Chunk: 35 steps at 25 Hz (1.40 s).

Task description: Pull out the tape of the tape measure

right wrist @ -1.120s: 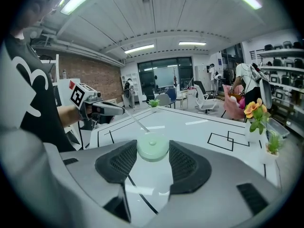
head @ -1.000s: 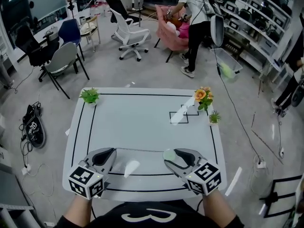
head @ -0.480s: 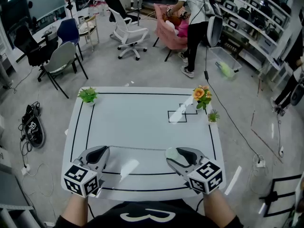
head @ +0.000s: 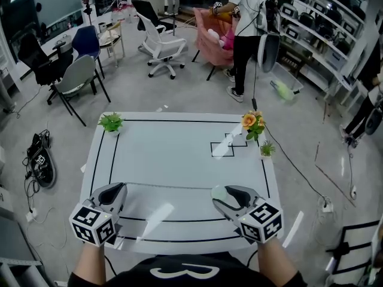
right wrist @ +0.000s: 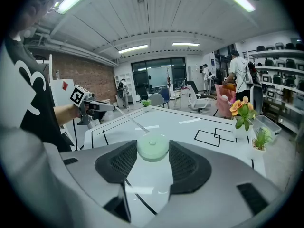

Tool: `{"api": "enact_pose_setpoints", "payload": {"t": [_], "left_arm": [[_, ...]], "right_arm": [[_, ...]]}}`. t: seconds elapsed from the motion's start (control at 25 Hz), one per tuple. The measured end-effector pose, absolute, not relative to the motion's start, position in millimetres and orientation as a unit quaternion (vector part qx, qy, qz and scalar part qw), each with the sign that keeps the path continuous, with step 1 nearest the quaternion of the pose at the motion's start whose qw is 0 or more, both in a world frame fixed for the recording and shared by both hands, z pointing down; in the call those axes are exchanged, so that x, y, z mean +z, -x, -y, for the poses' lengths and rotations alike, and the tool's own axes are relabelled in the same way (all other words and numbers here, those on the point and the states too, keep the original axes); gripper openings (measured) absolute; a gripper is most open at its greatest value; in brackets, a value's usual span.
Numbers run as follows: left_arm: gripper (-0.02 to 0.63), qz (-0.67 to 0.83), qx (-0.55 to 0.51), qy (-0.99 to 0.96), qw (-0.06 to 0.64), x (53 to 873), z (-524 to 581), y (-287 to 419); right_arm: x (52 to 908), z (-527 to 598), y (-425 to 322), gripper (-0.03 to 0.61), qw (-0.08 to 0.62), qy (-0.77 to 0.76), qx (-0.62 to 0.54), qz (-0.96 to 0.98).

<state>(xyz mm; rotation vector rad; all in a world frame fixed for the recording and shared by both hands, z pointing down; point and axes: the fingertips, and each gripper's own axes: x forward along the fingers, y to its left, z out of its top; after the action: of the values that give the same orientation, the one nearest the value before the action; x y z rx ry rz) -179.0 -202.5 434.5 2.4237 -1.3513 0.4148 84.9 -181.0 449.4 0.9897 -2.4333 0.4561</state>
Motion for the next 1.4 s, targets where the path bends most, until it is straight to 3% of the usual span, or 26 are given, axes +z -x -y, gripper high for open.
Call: {"api": "enact_pose_setpoints", "payload": {"t": [0.72,1.4], "left_arm": [[0.014,0.473,0.163,-0.847,0.179,459,199,187],[0.014,0.456,0.288,-0.828,0.156,538,199,169]], "right_arm": [[479,181,-92,0.216,0.259,-0.378,0.188,0.869],[552,187,-91,0.218,0.341,-0.37,0.185,0.844]]}}
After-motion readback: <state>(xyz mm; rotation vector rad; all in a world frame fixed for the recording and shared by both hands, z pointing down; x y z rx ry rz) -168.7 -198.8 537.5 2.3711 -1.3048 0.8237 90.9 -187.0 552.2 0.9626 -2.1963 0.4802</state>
